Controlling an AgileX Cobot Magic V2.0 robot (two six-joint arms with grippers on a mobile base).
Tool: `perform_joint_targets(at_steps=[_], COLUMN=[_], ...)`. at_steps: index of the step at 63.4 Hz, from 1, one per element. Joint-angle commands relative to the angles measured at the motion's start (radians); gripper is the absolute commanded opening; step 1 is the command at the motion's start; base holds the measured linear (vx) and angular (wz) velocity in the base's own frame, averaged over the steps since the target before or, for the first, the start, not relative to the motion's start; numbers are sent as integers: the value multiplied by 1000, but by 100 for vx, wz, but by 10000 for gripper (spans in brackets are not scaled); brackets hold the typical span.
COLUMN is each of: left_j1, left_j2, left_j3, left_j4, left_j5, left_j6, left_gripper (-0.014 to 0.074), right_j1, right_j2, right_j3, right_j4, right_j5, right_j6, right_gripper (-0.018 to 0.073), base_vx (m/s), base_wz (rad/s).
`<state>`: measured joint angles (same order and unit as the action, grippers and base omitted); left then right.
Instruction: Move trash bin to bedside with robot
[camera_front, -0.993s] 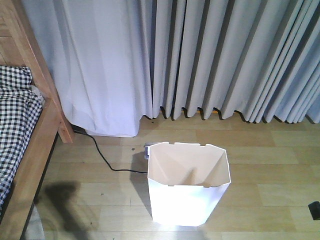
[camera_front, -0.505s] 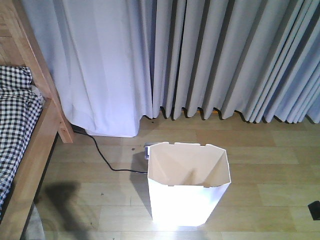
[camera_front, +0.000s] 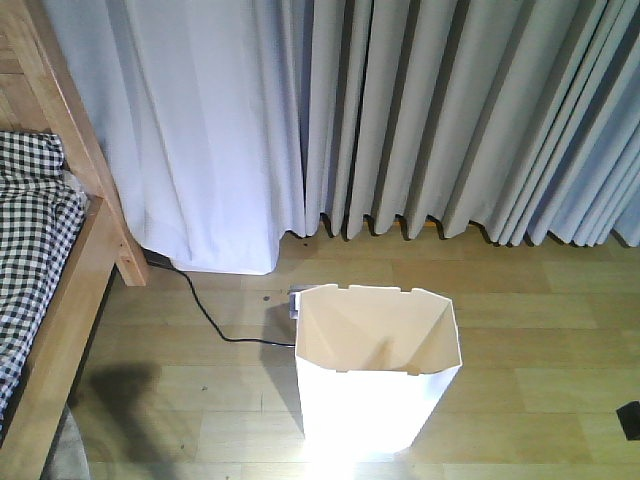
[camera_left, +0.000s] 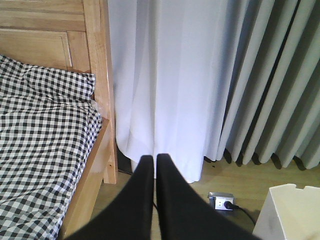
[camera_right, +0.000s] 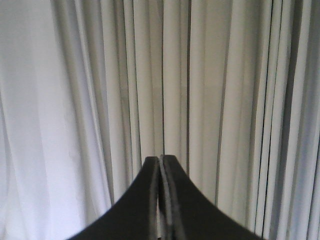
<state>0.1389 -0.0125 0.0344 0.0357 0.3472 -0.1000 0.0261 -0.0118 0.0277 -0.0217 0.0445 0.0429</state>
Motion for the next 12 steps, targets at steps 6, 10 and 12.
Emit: perform_joint_targets(at_steps=[6,10,12], left_j1=[-3,-3,-3], left_j2=[-14,-14,-14], left_j3=[3,3,3], left_j4=[-2,-2,-2], left_j5=[-66,-66,-66], left_j6=[-4,-4,-4], left_gripper=[-6,-6,-6], right_j1=[-5,-5,-5], right_j2=[-11,-11,-11], right_j3=[7,7,7], right_j4=[1,1,1], right_j5=[-69,-69,-69], right_j6=[-3,-3,-3], right_gripper=[-9,-9,-9], base_vx=[0,0,0], base_wz=[0,0,0])
